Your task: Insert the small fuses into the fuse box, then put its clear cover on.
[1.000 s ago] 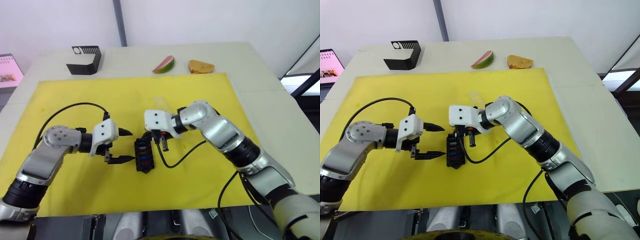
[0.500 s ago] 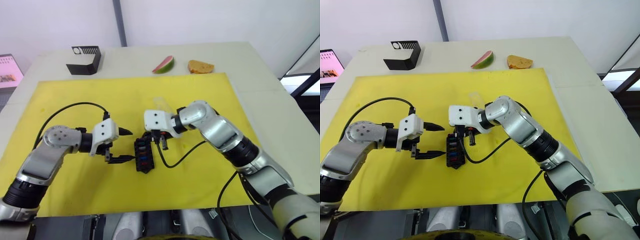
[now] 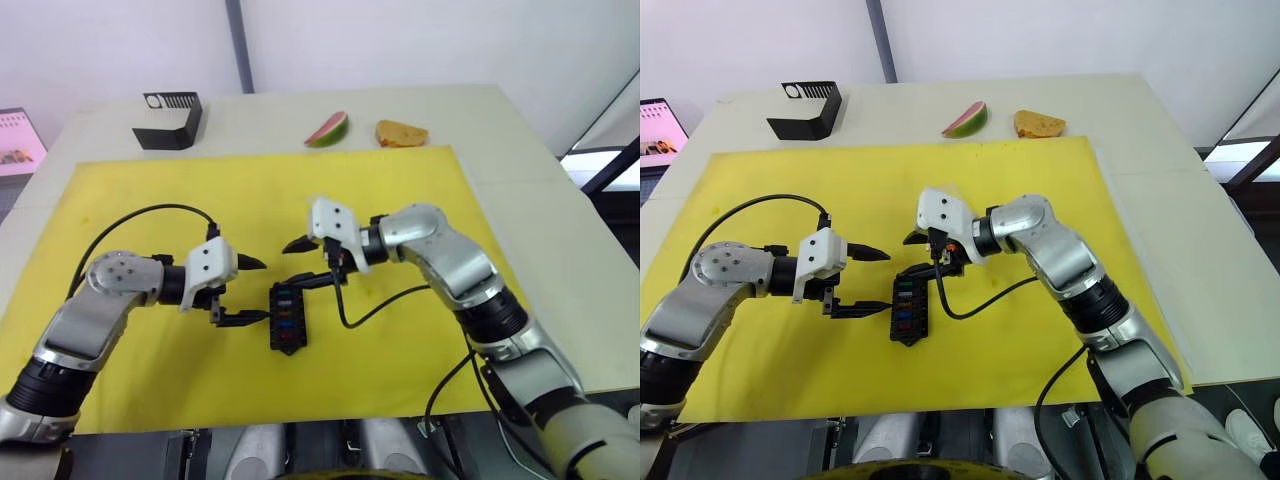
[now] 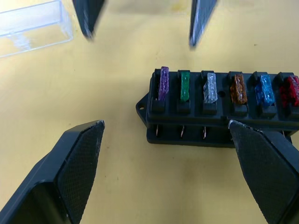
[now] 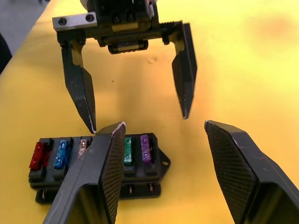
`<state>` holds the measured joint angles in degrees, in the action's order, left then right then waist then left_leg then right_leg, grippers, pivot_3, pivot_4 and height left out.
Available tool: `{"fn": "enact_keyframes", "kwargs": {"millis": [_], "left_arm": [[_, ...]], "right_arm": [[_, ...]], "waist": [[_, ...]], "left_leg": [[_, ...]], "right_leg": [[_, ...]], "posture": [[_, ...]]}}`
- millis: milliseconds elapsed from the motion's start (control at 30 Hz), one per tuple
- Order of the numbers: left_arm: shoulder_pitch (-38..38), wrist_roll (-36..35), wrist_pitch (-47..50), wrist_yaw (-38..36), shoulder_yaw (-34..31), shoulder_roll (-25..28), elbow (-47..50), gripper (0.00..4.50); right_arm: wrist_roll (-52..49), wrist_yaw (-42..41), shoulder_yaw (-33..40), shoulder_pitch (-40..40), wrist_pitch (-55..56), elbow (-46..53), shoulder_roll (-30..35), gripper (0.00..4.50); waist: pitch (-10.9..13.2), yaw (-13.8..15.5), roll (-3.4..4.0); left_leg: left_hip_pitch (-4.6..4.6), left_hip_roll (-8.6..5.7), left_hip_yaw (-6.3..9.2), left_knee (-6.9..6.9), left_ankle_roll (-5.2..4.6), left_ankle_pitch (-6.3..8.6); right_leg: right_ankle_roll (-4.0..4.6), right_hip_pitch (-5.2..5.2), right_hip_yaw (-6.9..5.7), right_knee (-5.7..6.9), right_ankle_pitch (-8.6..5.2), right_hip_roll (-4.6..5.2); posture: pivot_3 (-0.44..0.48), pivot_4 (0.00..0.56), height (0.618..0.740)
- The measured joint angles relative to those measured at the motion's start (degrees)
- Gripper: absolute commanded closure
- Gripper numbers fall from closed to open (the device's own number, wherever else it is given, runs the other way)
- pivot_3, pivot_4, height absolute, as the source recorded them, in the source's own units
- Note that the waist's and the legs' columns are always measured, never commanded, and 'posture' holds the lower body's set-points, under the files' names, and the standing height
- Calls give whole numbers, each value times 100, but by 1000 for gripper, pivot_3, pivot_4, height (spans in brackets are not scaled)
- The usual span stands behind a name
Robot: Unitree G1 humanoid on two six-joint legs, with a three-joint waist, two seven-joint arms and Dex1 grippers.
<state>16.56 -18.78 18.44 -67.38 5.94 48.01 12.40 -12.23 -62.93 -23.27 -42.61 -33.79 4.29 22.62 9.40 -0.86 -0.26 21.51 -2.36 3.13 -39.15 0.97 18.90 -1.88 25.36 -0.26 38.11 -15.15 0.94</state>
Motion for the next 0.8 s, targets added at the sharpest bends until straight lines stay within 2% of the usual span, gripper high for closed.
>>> {"fn": "enact_keyframes", "kwargs": {"millis": [33, 167, 800], "left_arm": [[0, -1, 0, -3, 0, 0, 0, 0], [0, -22, -1, -29, -4, 2, -3, 0], [184, -5, -27, -110, -3, -30, -117, 0]], "right_arm": [[-6, 39, 33, 61, 50, -3, -30, 2485], [-16, 213, 46, 391, 209, 9, -137, 4434], [387, 516, -314, 543, 381, 45, -81, 4481]], "waist": [[0, 2, 0], [-1, 12, -1], [-5, 11, -2]], "left_leg": [[0, 0, 0, 0, 0, 0], [-1, 0, 0, 0, 0, 0], [-9, 0, 0, -2, 0, 0]], "right_leg": [[0, 0, 0, 1, 0, 0], [0, -2, 0, 0, 0, 0], [0, -9, 0, 1, 0, -1]], "posture": [[0, 150, 740], [0, 150, 740], [0, 150, 740]]}}
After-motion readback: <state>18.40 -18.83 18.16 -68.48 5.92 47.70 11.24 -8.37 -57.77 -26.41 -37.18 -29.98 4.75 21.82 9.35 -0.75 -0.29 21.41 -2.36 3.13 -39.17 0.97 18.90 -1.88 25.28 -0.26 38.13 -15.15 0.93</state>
